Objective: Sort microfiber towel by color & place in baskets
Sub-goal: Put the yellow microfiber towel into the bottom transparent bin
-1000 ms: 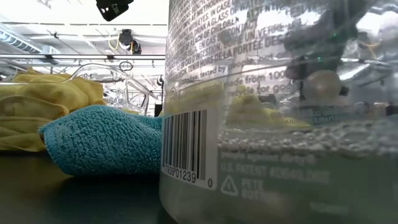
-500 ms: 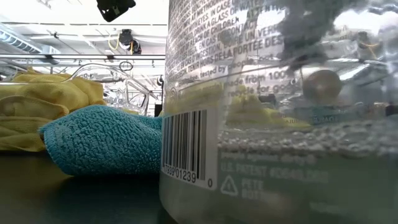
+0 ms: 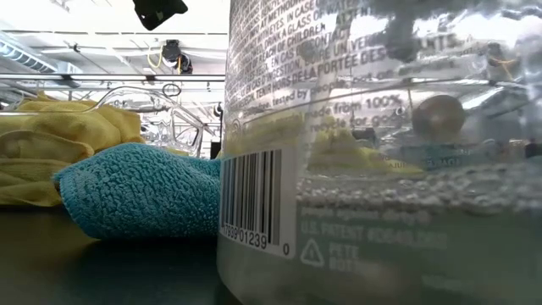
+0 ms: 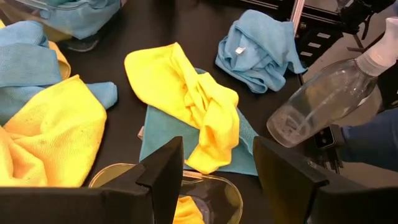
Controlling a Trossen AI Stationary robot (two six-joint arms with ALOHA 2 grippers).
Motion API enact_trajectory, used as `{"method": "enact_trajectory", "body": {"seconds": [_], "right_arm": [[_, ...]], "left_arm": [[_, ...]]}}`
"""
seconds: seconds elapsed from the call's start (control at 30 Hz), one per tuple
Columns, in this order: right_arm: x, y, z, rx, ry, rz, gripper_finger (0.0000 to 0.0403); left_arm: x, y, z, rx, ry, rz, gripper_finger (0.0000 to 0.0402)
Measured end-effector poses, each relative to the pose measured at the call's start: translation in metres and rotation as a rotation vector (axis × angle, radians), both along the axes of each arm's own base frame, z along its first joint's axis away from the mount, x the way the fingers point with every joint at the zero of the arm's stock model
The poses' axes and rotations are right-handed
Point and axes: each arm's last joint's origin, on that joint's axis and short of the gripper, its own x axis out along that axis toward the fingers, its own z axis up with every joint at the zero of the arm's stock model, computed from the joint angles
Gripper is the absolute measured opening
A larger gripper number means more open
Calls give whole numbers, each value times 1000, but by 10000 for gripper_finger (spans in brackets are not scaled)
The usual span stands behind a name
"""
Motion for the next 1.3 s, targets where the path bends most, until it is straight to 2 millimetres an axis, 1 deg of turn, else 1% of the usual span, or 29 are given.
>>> {"method": "enact_trajectory", "body": {"seconds": [0.17,0.33,0.47,0.57,0.73,0.83,1.1,1.3], "right_arm": [[4,26,0,-7,3,132,189],[5,48,-1,11,10,222,189],[6,63,-2,32,24,267,189],[7,73,-4,17,48,279,189],[13,90,-14,-6,110,327,189],[16,100,-25,4,158,357,189],[29,127,-73,11,338,430,189],[46,144,-104,-17,366,407,189]], "left_arm": [[0,0,0,7,-1,-5,199],[0,0,0,1,0,-1,199],[0,0,0,1,0,-1,199],[0,0,0,1,0,-1,199],[0,0,0,1,0,-1,199],[0,0,0,1,0,-1,199],[0,0,0,0,0,-1,199],[0,0,0,0,0,0,199]]}}
